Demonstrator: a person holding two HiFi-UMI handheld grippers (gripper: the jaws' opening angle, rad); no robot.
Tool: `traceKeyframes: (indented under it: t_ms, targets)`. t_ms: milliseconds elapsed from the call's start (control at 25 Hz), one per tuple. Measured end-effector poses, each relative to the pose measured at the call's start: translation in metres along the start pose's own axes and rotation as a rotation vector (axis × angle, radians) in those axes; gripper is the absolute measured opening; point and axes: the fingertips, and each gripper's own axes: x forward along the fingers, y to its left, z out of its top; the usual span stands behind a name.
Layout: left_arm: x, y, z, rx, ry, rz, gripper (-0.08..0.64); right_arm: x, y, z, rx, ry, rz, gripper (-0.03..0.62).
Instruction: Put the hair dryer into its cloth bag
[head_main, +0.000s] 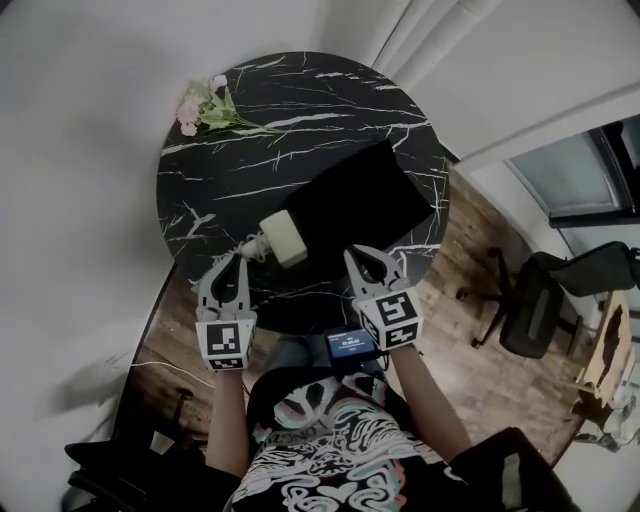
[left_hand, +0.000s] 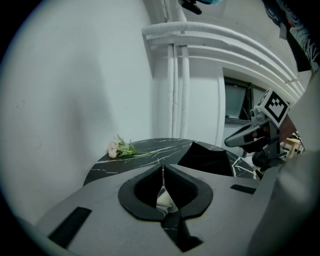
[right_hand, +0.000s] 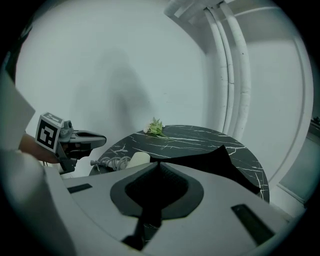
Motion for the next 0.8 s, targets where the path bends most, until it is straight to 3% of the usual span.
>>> traceKeyframes:
  t_ms: [360, 480, 560, 680, 800]
  targets:
    - [0.01, -0.004, -0.032, 0.049, 0.086, -0.001, 0.034, 0.02, 0.0, -0.031, 0.016, 0.075, 0.047, 0.023]
    - [0.012, -0.006, -0.044, 0.141, 0.139, -0.006, 0.138, 0.031, 0.006, -0.04, 0.003, 0.1, 0.087, 0.025]
    - [0.015, -0.008, -0.053, 0.218, 0.184, -0.011, 0.22, 0.04, 0.013, -0.045, -0.001, 0.121, 0.123, 0.067]
    - [0.021, -0.014, -0.069, 0.289, 0.252, -0.057, 0.272, 0.054, 0.024, -0.054, -0.029, 0.173, 0.183, 0.138]
    - [0.028, -0.021, -0.081, 0.316, 0.3, -0.099, 0.302, 0.065, 0.035, -0.07, -0.096, 0.245, 0.228, 0.158]
